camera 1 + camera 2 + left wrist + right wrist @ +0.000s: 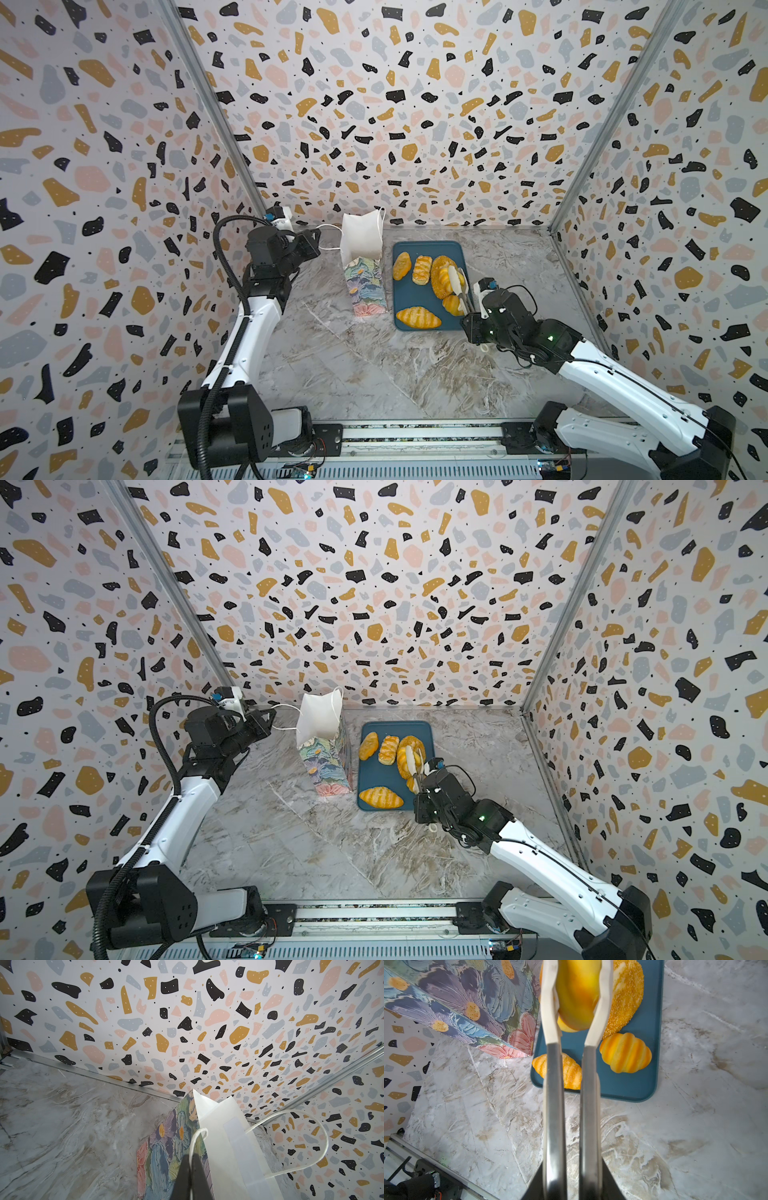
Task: Place the fake bread into the paper bag
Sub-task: 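Lift the bun in the tongs and carry it toward the bag opening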
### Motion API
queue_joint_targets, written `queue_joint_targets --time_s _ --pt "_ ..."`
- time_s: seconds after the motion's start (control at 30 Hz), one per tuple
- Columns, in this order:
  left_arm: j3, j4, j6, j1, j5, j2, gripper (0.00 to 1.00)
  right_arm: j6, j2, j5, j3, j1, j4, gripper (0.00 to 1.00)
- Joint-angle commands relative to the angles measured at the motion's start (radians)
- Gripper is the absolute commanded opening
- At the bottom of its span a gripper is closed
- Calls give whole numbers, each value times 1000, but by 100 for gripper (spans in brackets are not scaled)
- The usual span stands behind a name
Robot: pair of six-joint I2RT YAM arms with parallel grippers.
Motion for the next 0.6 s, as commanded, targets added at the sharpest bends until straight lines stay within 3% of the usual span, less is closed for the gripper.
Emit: queue_joint_targets --time_s 0.0,0.57 --pt "-7 41 -4 -5 19 -22 0 -46 -9 28 54 4 49 30" --pt "-6 44 -7 -5 20 -29 0 -75 46 5 157 4 145 30"
